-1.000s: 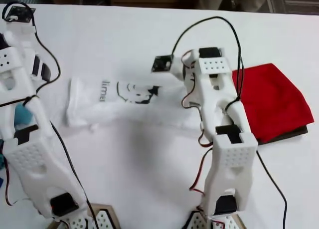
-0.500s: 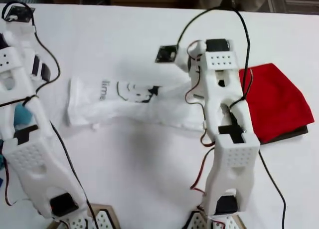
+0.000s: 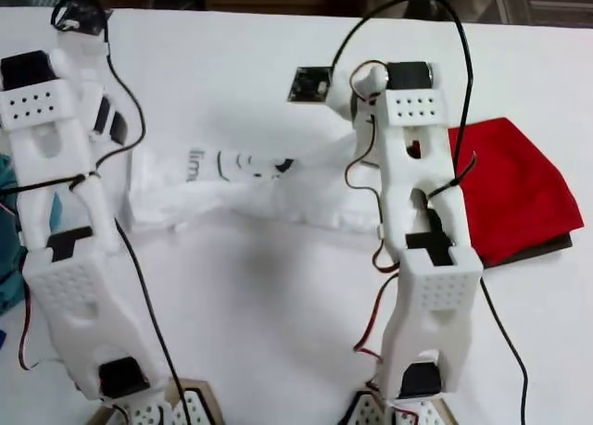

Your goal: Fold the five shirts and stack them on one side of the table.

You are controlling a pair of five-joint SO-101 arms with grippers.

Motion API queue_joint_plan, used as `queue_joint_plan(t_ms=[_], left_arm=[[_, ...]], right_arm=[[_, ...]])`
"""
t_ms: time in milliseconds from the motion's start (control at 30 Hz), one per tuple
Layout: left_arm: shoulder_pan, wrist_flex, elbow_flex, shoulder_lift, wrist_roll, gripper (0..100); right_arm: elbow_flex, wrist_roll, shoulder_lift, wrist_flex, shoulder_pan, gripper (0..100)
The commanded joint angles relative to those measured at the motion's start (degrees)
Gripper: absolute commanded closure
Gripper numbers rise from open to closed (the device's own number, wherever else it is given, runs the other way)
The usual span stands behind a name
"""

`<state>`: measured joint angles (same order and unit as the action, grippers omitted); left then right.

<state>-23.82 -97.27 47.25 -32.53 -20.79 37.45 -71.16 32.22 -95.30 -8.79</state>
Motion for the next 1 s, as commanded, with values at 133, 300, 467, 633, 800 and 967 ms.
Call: queue_joint_plan(t_ms=[133,300,467,633,800,967], left_arm=[[2.02,0.79,0.22,0.26,0.09,79],[2.73,1.05,0.22,-0.79,1.41,79],[5.01,-0.09,0.22,-6.24,1.93,79],[8.0,0.26,0.22,-9.49,4.84,79],[9.93,-0.35,-0.48,-10.2,5.1,79],[10.64,-0.44,-10.42,-9.67,1.58,79]], right_arm=[[-4.66,3.87,-0.66,-0.48,0.13,68.7],[-9.23,3.78,-0.66,-0.31,-1.54,61.1],[-5.8,3.96,-1.63,2.68,-2.51,61.1],[-4.48,3.96,-2.15,2.33,-3.47,61.1],[-6.59,3.96,-2.15,1.71,-4.09,61.1],[-7.56,3.96,-2.42,1.8,-4.44,61.1]])
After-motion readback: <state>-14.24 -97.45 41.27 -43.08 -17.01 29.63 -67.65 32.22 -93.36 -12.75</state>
